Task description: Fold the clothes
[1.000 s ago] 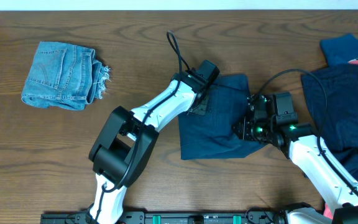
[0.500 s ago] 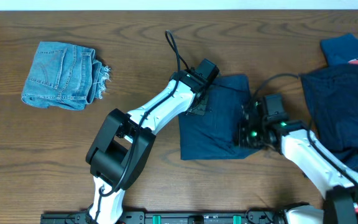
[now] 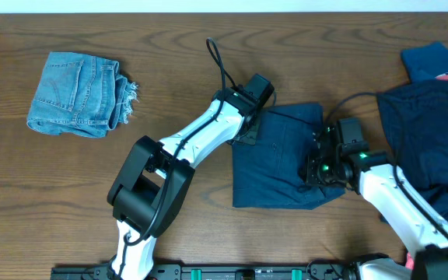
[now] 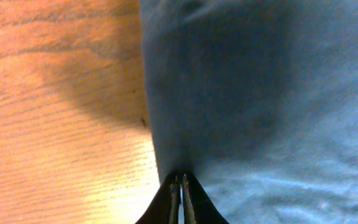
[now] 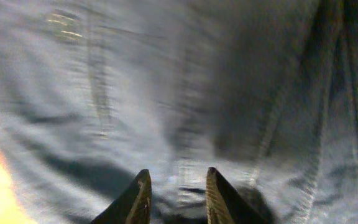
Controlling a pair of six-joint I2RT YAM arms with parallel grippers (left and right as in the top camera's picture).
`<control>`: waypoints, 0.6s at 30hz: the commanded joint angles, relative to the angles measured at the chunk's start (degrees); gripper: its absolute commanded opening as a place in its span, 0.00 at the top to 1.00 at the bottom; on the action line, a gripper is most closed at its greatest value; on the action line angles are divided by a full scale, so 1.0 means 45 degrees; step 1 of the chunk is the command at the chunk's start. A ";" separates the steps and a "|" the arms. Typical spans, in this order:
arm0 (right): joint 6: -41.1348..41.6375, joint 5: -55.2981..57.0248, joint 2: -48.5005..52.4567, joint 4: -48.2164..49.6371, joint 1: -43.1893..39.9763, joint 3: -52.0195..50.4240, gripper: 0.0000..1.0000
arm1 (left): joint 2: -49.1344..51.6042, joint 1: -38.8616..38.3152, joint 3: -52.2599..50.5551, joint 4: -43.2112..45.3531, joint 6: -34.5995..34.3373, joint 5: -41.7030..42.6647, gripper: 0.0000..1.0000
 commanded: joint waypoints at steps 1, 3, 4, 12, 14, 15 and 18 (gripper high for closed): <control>-0.0923 -0.1132 -0.0942 -0.0029 -0.0087 0.0719 0.70 | -0.0423 0.0277 -0.0102 -0.0253 -0.0019 -0.0136 0.93; -0.0534 -0.1389 -0.1316 -0.0083 -0.0083 0.0758 0.69 | -0.0646 0.0471 -0.0068 -0.0461 -0.0015 -0.0097 0.93; -0.0282 -0.1379 -0.1389 -0.0199 -0.0078 0.0753 0.76 | -0.0816 0.0568 -0.0049 -0.0559 -0.0019 -0.0010 0.93; 0.1112 0.0427 -0.0272 -0.1088 0.0248 -0.0432 0.99 | -0.2725 0.1622 0.0063 -0.1035 -0.0019 0.2715 0.77; 0.2040 0.0952 0.0219 -0.0928 0.0233 -0.0772 0.99 | -0.2924 0.1651 0.0063 -0.1389 -0.0019 0.3711 0.81; 0.2302 0.1054 0.0413 -0.0816 0.0219 -0.0835 0.99 | -0.2934 0.1632 0.0063 -0.1685 -0.0019 0.4197 0.81; 0.2395 0.0593 0.0724 -0.0015 0.0214 -0.0835 0.99 | -0.2900 0.1399 -0.0092 -0.2652 -0.0015 0.5105 0.91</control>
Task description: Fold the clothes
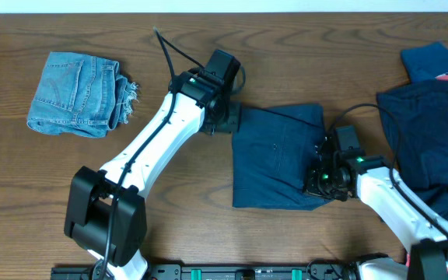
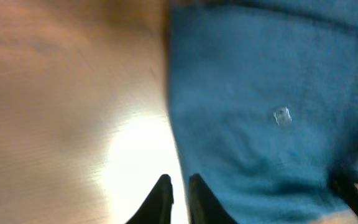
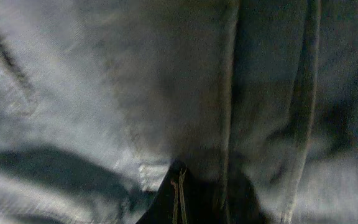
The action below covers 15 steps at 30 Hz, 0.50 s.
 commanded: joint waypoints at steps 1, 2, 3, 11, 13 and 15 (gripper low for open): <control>0.0714 -0.0141 0.0131 0.0743 0.0092 0.0015 0.99 | 0.0165 -0.0393 -0.0238 -0.0826 0.0087 0.1802 0.92; 0.0432 -0.0544 0.0078 0.1078 0.0092 0.0078 0.99 | 0.0165 -0.0554 -0.0374 -0.1107 0.0083 0.1797 0.94; 0.0126 -0.0947 0.0019 0.1316 0.0087 0.0209 0.99 | 0.0165 -0.0729 -0.0544 -0.1307 0.0078 0.1802 0.94; 0.0015 -0.0845 -0.1457 0.0364 -0.0257 0.2205 0.99 | 0.0165 -0.1919 -0.2662 -0.0257 -0.1695 0.1904 0.94; 0.0024 -0.0772 -0.1923 0.0131 -0.0393 0.2579 0.99 | 0.0165 -0.2089 -0.3361 0.0874 -0.2982 0.1904 0.94; 0.0024 -0.0719 -0.2336 -0.0044 -0.0515 0.2856 0.98 | 0.0170 -0.2093 -0.4051 0.1957 -0.4148 0.2045 0.94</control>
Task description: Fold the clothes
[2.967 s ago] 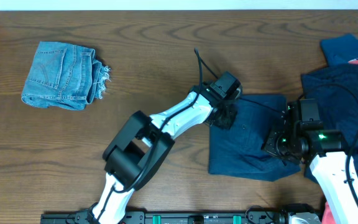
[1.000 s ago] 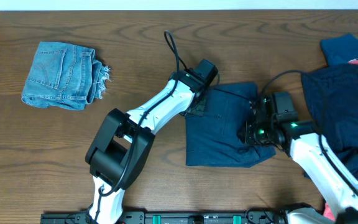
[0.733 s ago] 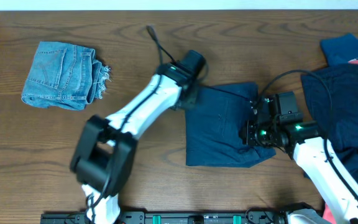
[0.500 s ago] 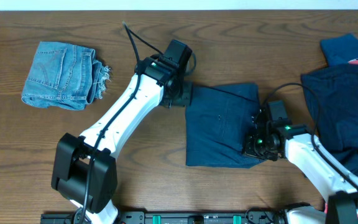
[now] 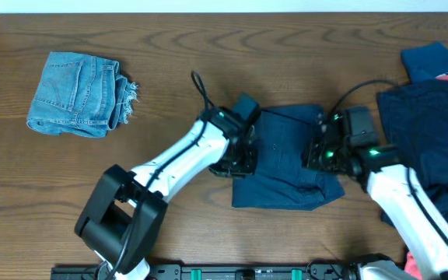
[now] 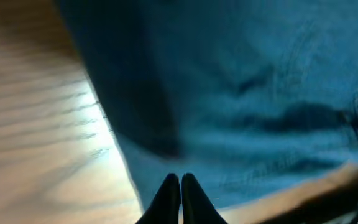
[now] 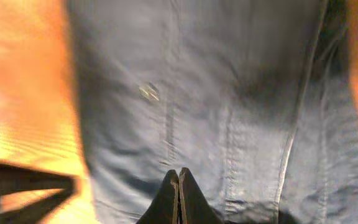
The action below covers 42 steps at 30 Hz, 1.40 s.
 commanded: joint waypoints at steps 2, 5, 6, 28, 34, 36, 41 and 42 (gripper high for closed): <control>-0.0083 0.0000 -0.0986 -0.0175 -0.0321 0.0627 0.98 | 0.0102 0.0112 -0.1321 0.1457 -0.2628 0.0325 0.94; -0.0092 0.0214 -0.1447 -0.0272 -0.0335 0.0627 0.97 | 0.0277 0.0520 -0.2006 0.2137 -0.3225 0.0321 0.94; -0.0087 0.0355 -0.1515 -0.0364 -0.0340 0.0627 0.97 | 0.0384 0.0743 -0.2157 0.2356 -0.3279 0.0282 0.94; -0.1341 0.2861 0.1826 0.2215 -0.0423 0.0238 0.85 | 0.0058 0.3687 0.2958 -0.0180 0.2628 0.0597 0.93; -0.0947 0.2948 0.4085 0.4624 -0.0933 0.0253 0.91 | 0.0083 0.2127 0.1855 -0.0685 0.1219 0.0345 0.93; -0.0826 0.2909 0.4371 0.4974 -0.1200 0.0253 0.89 | 0.0087 0.1710 0.1069 -0.0175 0.0695 0.0316 0.93; -0.1132 0.1681 0.4007 0.4789 -0.1938 0.0369 0.82 | 0.0087 0.1195 -0.0777 0.1103 -0.1355 0.0505 0.93; -0.1243 0.1603 0.3793 0.4682 -0.2084 0.0369 0.81 | 0.0092 0.1151 -0.1185 0.1525 -0.1758 0.0510 0.93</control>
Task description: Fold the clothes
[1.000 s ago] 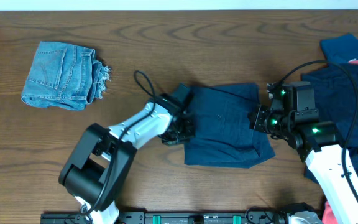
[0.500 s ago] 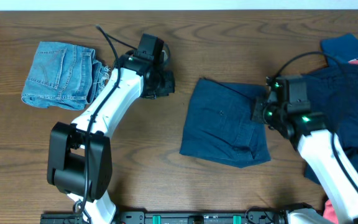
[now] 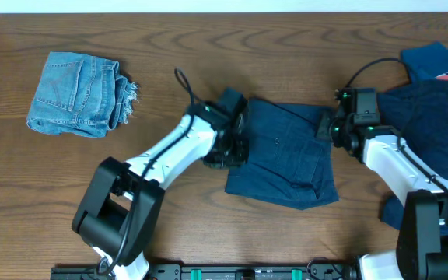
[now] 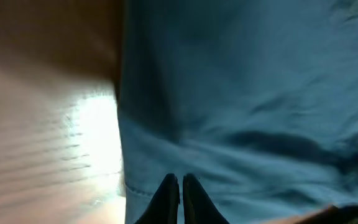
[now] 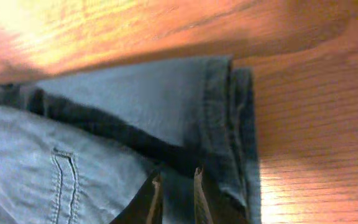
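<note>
A folded dark blue garment [image 3: 282, 152] lies at the table's middle, slightly askew. My left gripper [image 3: 232, 152] rests at its left edge. In the left wrist view the left gripper [image 4: 180, 180] has its tips together over the cloth, just right of the hem [image 4: 135, 190]. My right gripper [image 3: 329, 130] is at the garment's upper right corner. In the right wrist view the right gripper [image 5: 176, 177] stands slightly open over dark cloth, beside the doubled hem [image 5: 229, 118]. Folded light blue denim shorts [image 3: 76, 93] sit at the far left.
A heap of dark blue clothes [image 3: 430, 136] with a red piece fills the right side. The brown wooden table [image 3: 169, 47] shows between the shorts and the garment. The left arm's cable [image 3: 185, 82] loops above it.
My right gripper moved up to the garment's upper right corner and went from shut to slightly open. The garment has turned a little, its lower left corner further left. The left gripper stays shut.
My left gripper was shut at the garment's upper left edge and the right one open on its right side. Then the left stood slightly open off the corner and the right shut on cloth. Later both were shut on the garment, which now lies shifted.
</note>
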Controlling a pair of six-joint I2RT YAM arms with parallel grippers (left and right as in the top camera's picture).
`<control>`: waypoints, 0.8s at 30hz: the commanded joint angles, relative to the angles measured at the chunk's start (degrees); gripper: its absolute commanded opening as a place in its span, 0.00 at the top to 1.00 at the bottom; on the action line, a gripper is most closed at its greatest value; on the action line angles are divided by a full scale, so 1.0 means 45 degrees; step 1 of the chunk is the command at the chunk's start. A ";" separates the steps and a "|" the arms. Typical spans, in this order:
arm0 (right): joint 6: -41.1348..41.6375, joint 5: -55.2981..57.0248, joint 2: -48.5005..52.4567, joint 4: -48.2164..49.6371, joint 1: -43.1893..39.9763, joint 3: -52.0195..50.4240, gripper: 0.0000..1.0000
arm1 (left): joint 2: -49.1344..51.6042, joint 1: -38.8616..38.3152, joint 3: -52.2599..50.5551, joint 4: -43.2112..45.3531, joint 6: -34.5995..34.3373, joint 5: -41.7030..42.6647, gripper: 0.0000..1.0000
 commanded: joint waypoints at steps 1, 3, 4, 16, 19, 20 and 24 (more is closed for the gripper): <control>-0.0466 -0.0656 -0.0738 -0.0253 -0.0544 0.0063 0.81 | -0.0131 -0.0087 -0.1258 0.1049 -0.2021 0.0136 0.93; -0.0967 -0.0656 -0.1248 -0.0491 -0.0767 0.0063 0.80 | -0.0121 -0.0058 -0.2059 0.2093 -0.2720 0.0136 0.93; -0.1083 -0.0656 -0.1462 -0.0617 -0.0831 0.0063 0.80 | -0.0112 -0.0019 -0.2399 0.2511 -0.3026 0.0136 0.93; -0.1778 -0.0831 -0.1297 -0.1375 -0.0563 0.0039 0.74 | -0.0053 0.2662 -0.2875 0.5401 -0.0879 -0.1180 0.93; -0.1783 -0.0826 -0.0544 -0.0563 -0.0563 0.0039 0.72 | -0.0121 0.3172 -0.2016 0.4663 0.0976 -0.0981 0.93; -0.1812 -0.0826 -0.0209 -0.0209 -0.0563 0.0039 0.71 | -0.0155 0.3259 -0.1695 0.4221 0.1326 -0.0976 0.93; -0.1982 -0.0884 0.1035 0.0923 -0.0573 0.0039 0.71 | -0.0330 0.3220 -0.0141 0.1812 0.1977 -0.0908 0.89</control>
